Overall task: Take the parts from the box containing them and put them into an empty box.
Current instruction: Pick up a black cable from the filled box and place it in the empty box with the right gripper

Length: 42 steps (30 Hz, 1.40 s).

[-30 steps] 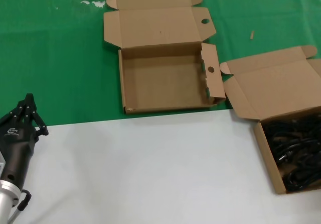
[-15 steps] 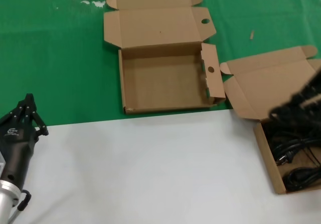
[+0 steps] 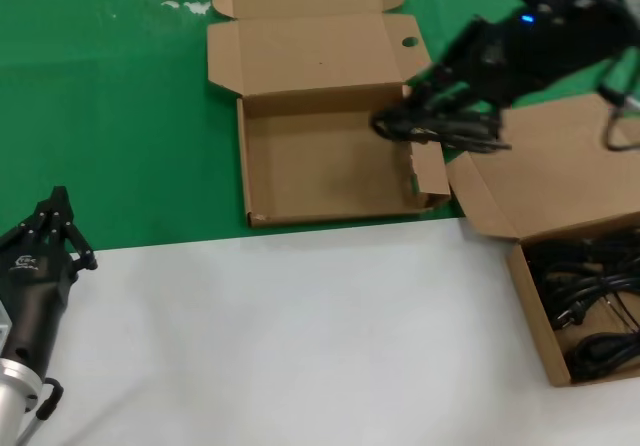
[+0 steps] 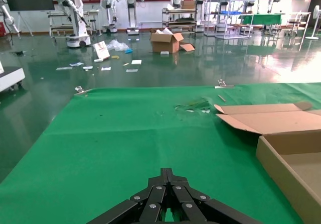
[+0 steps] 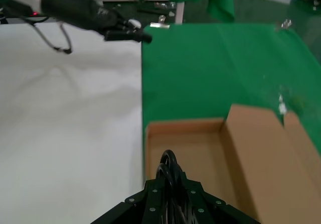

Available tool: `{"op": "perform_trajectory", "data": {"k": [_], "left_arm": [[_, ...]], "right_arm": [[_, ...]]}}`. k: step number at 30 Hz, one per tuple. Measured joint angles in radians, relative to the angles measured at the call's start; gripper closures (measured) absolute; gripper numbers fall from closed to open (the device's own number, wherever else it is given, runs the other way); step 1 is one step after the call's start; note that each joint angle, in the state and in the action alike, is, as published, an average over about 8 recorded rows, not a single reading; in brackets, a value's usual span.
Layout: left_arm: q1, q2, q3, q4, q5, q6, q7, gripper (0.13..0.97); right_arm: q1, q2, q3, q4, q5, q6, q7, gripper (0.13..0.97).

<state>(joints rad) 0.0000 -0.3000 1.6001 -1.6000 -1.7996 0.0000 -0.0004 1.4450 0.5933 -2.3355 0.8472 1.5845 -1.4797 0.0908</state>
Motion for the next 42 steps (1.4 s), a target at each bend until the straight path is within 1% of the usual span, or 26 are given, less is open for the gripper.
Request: {"op": "perform_trajectory", "data": {"k": [4, 11, 15, 19, 25, 35, 42], "left_arm": [[0.0, 0.0, 0.0, 0.0, 0.0, 0.0, 0.0, 0.957], [0.0, 0.0, 0.0, 0.0, 0.0, 0.0, 0.0, 0.957], [0.0, 0.0, 0.0, 0.0, 0.0, 0.0, 0.0, 0.957], [0.0, 0.0, 0.0, 0.0, 0.0, 0.0, 0.0, 0.957], [0.0, 0.0, 0.0, 0.0, 0.0, 0.0, 0.0, 0.957], [0.0, 0.0, 0.0, 0.0, 0.0, 0.0, 0.0, 0.957], [0.0, 0.0, 0.0, 0.0, 0.0, 0.0, 0.0, 0.957]], "right_arm": [[0.034, -0.13, 0.005, -0.153, -0.037, 0.05, -0.067, 0.913], [0.09, -0.345, 0.027, -0.469, -0.088, 0.153, -0.218, 0.913], [0.117, -0.435, 0.047, -0.632, -0.11, 0.216, -0.308, 0.913], [0.124, -0.49, 0.065, -0.742, -0.131, 0.282, -0.379, 0.913], [0.103, -0.526, 0.09, -0.809, -0.157, 0.365, -0.434, 0.913], [0.069, -0.535, 0.137, -0.83, -0.177, 0.433, -0.472, 0.913], [0.055, -0.525, 0.165, -0.832, -0.185, 0.453, -0.478, 0.858]]}}
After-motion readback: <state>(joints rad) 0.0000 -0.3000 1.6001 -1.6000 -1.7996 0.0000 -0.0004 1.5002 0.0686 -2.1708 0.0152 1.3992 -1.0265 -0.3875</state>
